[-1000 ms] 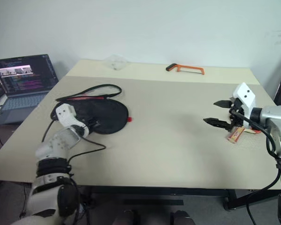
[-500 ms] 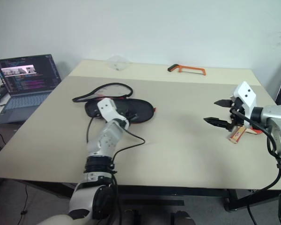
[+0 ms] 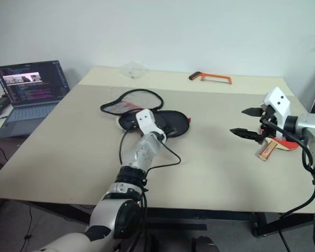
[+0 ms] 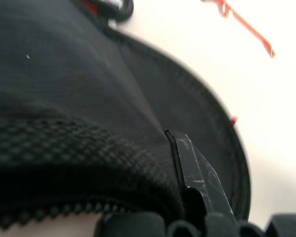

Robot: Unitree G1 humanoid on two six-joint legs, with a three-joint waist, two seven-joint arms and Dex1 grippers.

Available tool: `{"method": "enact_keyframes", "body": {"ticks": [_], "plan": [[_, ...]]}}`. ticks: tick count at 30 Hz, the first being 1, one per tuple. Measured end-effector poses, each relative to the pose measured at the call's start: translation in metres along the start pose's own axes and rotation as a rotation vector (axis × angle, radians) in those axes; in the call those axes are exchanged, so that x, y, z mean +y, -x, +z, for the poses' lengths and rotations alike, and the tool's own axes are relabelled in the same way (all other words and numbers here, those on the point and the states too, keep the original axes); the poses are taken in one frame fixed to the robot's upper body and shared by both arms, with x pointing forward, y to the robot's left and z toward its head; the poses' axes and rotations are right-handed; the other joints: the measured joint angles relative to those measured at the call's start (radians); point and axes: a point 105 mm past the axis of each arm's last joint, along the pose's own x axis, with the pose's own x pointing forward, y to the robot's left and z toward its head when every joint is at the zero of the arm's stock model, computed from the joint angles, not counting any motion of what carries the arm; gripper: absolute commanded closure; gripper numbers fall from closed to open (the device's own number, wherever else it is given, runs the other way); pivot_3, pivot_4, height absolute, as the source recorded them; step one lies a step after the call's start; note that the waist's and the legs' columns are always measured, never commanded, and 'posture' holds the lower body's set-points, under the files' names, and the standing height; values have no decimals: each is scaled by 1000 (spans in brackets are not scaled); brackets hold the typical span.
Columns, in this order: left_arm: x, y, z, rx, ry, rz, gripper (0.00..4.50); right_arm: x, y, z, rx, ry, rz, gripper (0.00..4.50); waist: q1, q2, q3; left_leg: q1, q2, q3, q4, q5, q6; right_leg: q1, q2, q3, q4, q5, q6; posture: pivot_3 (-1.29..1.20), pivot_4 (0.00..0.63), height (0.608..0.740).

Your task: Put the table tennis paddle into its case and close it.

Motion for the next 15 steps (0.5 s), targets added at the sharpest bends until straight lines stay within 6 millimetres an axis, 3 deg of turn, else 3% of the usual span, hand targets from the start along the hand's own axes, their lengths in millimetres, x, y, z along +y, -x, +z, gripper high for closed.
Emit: {"method": "enact_keyframes", "body": {"ticks": [8,11,15], "plan": [[-11,-1,-14,79,-13,-46,4458,-2,0,-1,0,-3,-3,0,0,0,0,0,0,0,0,0,0,0,0,0,0,0,0,0,150,740],[-16,0,-16,103,-10,-72,3849,-2,-1,0,0,1,-1,0,0,0,0,0,0,0,0,0,0,0,0,0,0,0,0,0,150,740],[-26,4,-11,115,4,-122,2460,-3,-2,1,-1,5,0,0,-1,0,0,0,0,0,0,0,0,-1,0,0,0,0,0,0,150,740]]}}
